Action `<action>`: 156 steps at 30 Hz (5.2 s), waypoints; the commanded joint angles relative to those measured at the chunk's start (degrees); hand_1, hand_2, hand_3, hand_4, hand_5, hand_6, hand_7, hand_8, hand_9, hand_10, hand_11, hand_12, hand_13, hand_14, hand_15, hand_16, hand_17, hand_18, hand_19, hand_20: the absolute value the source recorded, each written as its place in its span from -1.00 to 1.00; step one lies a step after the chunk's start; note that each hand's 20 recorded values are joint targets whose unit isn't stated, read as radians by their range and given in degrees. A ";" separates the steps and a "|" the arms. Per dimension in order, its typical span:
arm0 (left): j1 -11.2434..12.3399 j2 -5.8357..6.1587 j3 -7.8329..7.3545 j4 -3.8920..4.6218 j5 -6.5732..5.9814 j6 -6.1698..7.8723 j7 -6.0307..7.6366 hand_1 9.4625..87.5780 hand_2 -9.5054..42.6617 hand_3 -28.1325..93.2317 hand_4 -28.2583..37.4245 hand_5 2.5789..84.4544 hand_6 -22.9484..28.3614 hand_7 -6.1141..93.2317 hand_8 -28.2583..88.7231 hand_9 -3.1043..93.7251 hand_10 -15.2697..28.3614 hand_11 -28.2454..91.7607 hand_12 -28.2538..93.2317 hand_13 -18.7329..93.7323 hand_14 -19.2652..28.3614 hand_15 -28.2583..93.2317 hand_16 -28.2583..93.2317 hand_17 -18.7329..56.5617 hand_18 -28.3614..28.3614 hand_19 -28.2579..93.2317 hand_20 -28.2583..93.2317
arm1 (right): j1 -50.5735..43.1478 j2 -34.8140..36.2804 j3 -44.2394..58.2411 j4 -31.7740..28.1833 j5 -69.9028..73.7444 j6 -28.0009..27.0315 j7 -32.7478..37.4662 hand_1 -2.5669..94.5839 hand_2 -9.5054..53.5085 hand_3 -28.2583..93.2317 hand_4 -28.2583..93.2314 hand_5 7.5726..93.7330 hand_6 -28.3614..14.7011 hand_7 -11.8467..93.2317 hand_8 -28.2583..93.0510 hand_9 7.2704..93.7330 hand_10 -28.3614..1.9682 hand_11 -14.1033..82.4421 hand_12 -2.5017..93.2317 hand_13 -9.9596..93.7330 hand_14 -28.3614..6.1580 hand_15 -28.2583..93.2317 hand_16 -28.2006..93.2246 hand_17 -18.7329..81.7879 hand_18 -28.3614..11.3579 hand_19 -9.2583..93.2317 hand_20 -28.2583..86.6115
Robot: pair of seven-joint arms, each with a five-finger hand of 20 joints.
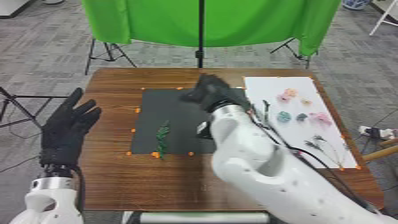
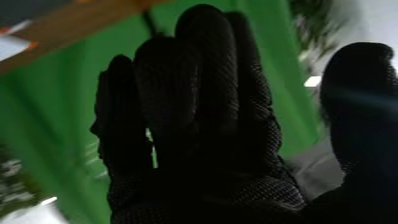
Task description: Arrange flowers
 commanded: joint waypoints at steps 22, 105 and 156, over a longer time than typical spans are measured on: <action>2.30 -2.70 0.70 0.86 -0.01 -1.55 0.67 -0.67 -0.41 0.82 -0.99 -0.19 0.18 -0.73 -0.65 -0.26 0.59 -0.15 -0.36 -0.30 0.95 0.38 -0.71 -0.74 1.00 0.37 -0.56 | -42.19 30.34 39.70 -6.73 -0.31 -2.36 12.21 -0.27 -0.95 0.67 -0.91 0.26 0.04 -0.51 -0.72 0.35 -0.42 0.01 -0.60 0.36 -0.39 0.63 -0.31 0.00 -0.99 0.89 -0.53; -2.21 -3.76 -1.27 1.51 3.95 -6.17 -8.33 -0.66 -0.42 0.81 -0.95 -0.18 0.22 -0.73 -0.64 -0.24 0.62 -0.14 -0.36 -0.29 0.97 0.41 -0.71 -0.70 1.00 0.42 -0.55 | 5.45 -9.20 -13.20 16.77 -6.95 -15.71 4.85 -0.04 -0.91 0.66 -0.96 1.00 0.29 -0.26 -0.64 1.00 0.15 0.38 -0.51 0.83 0.06 0.75 -0.16 0.26 -0.94 1.00 0.19; 1.52 -4.37 -0.32 0.86 2.03 -4.31 -3.50 -0.65 -0.42 0.81 -0.94 -0.18 0.22 -0.73 -0.64 -0.24 0.62 -0.13 -0.36 -0.29 0.98 0.41 -0.71 -0.71 1.00 0.42 -0.54 | 4.26 16.11 2.86 15.76 3.51 1.84 13.23 -0.26 -0.96 0.67 -0.93 0.37 -0.02 -0.51 -0.72 0.44 -0.39 0.14 -0.57 0.42 -0.27 0.67 -0.30 -0.06 -0.99 0.91 -0.33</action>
